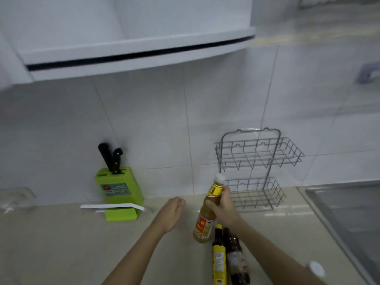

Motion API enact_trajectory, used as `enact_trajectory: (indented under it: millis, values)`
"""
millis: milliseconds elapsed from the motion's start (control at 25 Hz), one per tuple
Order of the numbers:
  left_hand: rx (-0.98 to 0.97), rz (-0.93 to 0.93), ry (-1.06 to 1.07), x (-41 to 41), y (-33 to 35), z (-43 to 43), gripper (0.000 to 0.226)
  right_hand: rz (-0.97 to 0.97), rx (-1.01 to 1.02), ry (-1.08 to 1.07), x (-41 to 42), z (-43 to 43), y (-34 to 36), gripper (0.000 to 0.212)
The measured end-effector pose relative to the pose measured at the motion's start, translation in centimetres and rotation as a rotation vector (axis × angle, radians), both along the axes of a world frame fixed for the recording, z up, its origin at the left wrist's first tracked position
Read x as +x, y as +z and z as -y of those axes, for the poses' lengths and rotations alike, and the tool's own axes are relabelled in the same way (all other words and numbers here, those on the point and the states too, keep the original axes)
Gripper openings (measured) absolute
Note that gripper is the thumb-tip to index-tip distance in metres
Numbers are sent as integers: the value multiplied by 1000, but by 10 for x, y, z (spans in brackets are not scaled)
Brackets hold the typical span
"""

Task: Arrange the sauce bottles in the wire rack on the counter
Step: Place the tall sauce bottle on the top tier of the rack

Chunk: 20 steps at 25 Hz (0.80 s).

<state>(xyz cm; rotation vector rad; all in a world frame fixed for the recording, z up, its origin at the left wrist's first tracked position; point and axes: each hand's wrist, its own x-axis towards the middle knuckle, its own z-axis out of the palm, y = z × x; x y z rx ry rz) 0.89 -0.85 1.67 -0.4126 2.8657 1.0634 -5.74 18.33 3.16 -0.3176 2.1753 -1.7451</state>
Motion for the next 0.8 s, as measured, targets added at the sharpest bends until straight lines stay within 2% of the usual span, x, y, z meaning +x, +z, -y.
enact_trajectory:
  millis: [160,320,440,640,800]
  values:
    - [210,-161,125,-29,39,-35,38,-65,-114,69,-1,-47,70,44]
    - [697,-202,148,-54,75,-85,61,-127,-273,-67,-13,-95,125,39]
    - [924,-180,108,-67,99,-111,79,-207,-330,-147,-33,-114,160,40]
    - [1053,-171,105,-77,99,-120,86,-276,-406,-231,-75,-105,188,47]
    - [1078,-149,115,-76,94,-110,88,-267,-372,-179,-102,-77,185,49]
